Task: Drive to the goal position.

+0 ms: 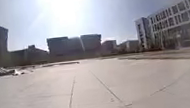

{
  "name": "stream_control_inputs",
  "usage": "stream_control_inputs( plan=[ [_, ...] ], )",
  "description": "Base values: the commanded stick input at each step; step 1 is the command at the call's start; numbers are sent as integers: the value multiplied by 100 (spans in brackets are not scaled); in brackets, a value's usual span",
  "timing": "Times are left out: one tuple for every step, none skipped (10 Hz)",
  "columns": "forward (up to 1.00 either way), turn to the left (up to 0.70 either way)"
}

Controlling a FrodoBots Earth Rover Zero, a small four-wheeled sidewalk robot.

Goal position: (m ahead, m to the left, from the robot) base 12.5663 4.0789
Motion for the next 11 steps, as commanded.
stream_control_inputs(
  plan=[
    [70, 0],
    [70, 0],
    [70, 0],
    [70, 0],
    [70, 0],
    [70, 0],
    [70, 0],
    [70, 0],
    [70, 0],
    [70, 0],
    [70, 0]
  ],
)
